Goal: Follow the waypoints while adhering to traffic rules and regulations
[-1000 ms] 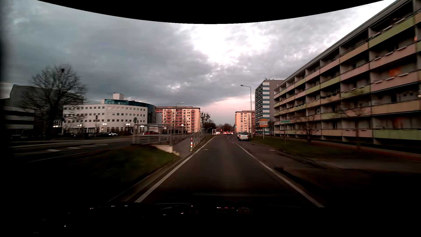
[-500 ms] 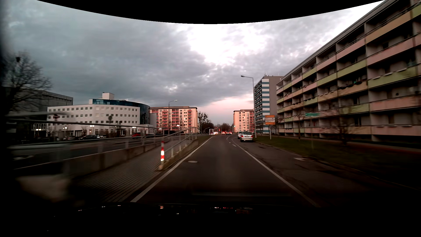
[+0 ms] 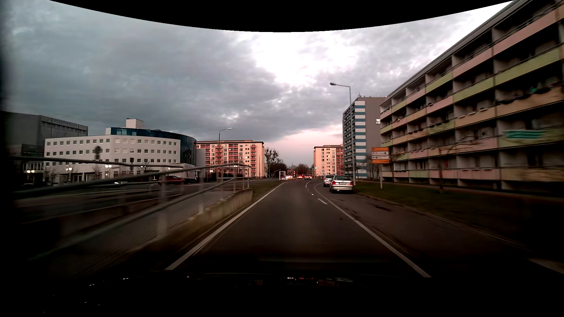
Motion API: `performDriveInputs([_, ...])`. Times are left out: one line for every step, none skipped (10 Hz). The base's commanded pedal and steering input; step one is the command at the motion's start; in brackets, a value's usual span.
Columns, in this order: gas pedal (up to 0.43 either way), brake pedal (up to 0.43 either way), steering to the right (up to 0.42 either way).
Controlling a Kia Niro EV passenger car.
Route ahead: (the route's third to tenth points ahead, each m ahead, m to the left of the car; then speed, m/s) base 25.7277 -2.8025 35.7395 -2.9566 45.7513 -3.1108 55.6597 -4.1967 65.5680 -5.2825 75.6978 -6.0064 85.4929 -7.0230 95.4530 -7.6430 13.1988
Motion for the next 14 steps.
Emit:
performDriveInputs([0.098,0.0,-0.012])
performDriveInputs([0.098,0.0,-0.011])
performDriveInputs([0.087,0.0,-0.009])
performDriveInputs([0.087,0.0,-0.009])
performDriveInputs([0.087,0.0,-0.008])
performDriveInputs([0.087,0.0,-0.008])
performDriveInputs([0.087,0.0,-0.007])
performDriveInputs([0.087,0.0,-0.007])
performDriveInputs([0.087,0.0,-0.007])
performDriveInputs([0.087,0.0,-0.006])
performDriveInputs([0.087,0.0,-0.005])
performDriveInputs([0.087,0.0,-0.002])
performDriveInputs([0.087,0.0,0.003])
performDriveInputs([0.087,0.0,0.007])
